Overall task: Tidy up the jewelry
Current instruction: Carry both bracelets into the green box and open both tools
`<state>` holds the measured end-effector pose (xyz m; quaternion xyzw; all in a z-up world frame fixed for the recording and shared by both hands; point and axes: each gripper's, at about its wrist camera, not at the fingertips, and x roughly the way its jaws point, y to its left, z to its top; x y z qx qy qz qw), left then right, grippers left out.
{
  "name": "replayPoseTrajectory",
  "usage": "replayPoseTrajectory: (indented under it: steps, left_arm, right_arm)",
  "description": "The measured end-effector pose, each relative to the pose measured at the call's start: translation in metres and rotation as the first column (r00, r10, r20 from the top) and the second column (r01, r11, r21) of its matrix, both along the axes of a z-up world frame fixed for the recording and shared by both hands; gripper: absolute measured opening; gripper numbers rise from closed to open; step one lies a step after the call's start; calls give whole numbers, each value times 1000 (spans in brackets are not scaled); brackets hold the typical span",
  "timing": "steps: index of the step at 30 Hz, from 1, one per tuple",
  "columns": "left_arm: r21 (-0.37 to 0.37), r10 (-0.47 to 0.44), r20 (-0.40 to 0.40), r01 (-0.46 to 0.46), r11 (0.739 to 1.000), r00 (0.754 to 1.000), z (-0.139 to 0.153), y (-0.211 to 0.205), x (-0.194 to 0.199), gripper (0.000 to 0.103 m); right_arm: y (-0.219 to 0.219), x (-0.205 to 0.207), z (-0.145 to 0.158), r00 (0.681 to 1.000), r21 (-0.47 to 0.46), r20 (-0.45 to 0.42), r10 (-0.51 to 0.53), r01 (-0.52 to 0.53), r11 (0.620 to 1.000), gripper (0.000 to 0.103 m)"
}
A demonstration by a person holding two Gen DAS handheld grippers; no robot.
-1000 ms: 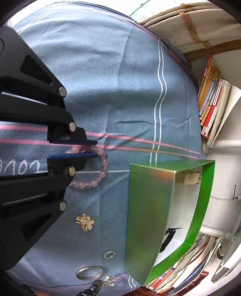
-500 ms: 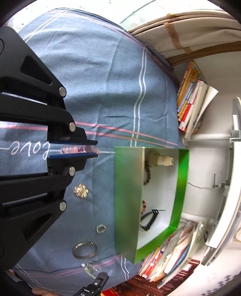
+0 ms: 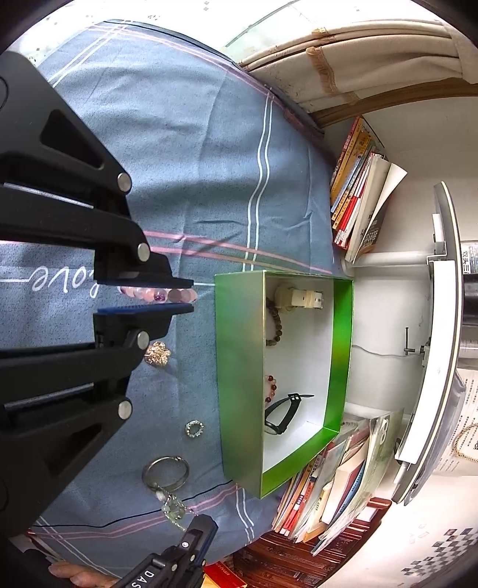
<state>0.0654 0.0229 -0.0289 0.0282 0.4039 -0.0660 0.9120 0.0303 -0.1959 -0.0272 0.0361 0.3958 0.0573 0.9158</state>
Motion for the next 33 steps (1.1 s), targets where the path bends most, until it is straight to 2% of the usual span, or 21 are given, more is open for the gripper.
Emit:
replayPoseTrajectory:
  steps: [9, 13, 16, 21, 24, 26, 28, 33]
  left_arm:
    - [4, -14, -7, 14, 1000, 1000, -2, -5, 1, 8]
    - [8, -13, -6, 13, 1000, 1000, 0, -5, 4, 8]
    - [12, -22, 7, 22, 1000, 1000, 8, -8, 10, 8]
    - [17, -98, 76, 97, 995, 992, 43, -21, 29, 8]
    - [17, -136, 116, 135, 991, 984, 64, -30, 49, 8]
    - [4, -153, 112, 153, 988, 982, 71, -36, 71, 8]
    - [3, -152, 103, 153, 988, 983, 70, -41, 92, 8]
    - [-18, -133, 24, 133, 991, 991, 38, -49, 138, 8]
  right_arm:
    - [9, 5, -6, 1000, 0, -22, 20, -20, 1000, 8]
    - [7, 10, 1, 1000, 4, -11, 14, -14, 1000, 8]
    - [5, 19, 19, 1000, 4, 15, 18, -18, 1000, 8]
    - [4, 38, 64, 993, -22, 111, 39, -37, 999, 8]
    - [3, 57, 87, 983, -32, 181, 40, -35, 999, 8]
    - [1, 74, 93, 980, -14, 197, 38, -36, 999, 8]
    - [-1, 93, 89, 982, -3, 190, 20, -20, 1000, 8]
    - [4, 138, 49, 998, -1, 66, 22, -22, 1000, 8]
